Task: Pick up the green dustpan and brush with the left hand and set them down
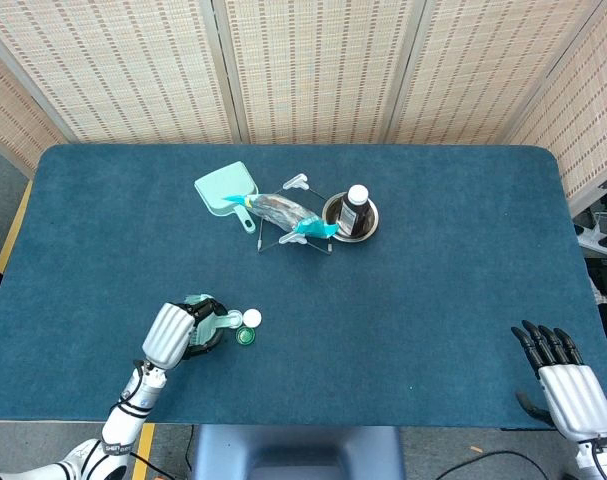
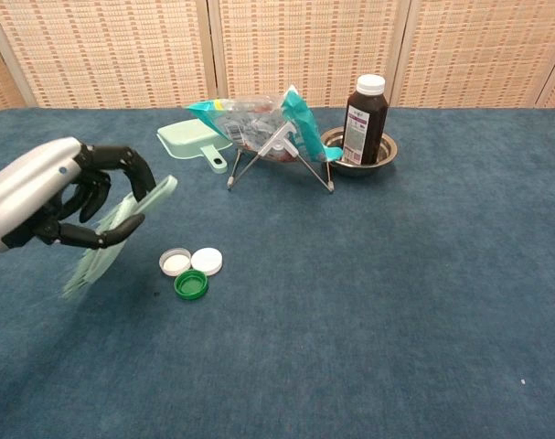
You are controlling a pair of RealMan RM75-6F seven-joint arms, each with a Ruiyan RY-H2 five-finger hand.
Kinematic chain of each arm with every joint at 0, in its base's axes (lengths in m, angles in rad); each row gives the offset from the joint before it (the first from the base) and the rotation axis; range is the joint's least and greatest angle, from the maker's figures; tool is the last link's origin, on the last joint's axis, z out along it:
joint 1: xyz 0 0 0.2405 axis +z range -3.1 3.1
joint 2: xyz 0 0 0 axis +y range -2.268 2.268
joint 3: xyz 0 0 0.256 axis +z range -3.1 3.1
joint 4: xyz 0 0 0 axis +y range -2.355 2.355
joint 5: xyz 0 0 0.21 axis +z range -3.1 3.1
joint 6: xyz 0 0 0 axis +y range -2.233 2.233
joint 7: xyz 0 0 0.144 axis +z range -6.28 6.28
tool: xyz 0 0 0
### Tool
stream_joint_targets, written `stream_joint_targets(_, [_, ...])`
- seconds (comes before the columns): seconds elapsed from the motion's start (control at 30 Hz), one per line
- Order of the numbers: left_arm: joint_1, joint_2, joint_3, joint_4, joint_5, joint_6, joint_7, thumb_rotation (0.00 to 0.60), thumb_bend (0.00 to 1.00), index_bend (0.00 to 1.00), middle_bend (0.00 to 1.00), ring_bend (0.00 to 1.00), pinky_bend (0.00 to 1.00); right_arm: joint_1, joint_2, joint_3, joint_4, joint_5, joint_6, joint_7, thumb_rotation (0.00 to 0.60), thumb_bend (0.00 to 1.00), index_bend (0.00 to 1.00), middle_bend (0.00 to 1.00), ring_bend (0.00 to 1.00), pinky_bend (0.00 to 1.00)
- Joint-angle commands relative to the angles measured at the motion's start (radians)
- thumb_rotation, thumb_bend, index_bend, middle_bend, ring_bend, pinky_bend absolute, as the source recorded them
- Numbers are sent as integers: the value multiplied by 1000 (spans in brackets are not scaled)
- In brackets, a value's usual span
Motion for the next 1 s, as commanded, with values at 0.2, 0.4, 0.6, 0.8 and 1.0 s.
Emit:
stream_joint_targets(0.2, [-31,-92,-13,170,-13,29,-292,600,759,752,887,765,871,-2,4,-1,0,-3,5,7,600,208,0,0,0,0])
stream_joint_targets(0.4, [-57,-178,-5,318,-13,9,-333,600,760,754,889,765,871,-4,10,0,0,-3,11,21,600,208,0,0,0,0])
stream_joint_targets(0.6, [-78,-237,7,397,-16,-12,-367,600,754,755,892,765,871,-7,16,1,1,-5,21,36,600,208,0,0,0,0])
stream_joint_targets(0.8, [-106,-289,16,409,-3,-9,-366,600,747,755,893,765,871,-6,19,0,2,-9,20,45,600,208,0,0,0,0])
stream_joint_targets(1.0, [-149,-336,22,386,15,-18,-349,600,742,755,893,766,872,-5,24,-2,3,-15,20,56,600,207,0,0,0,0])
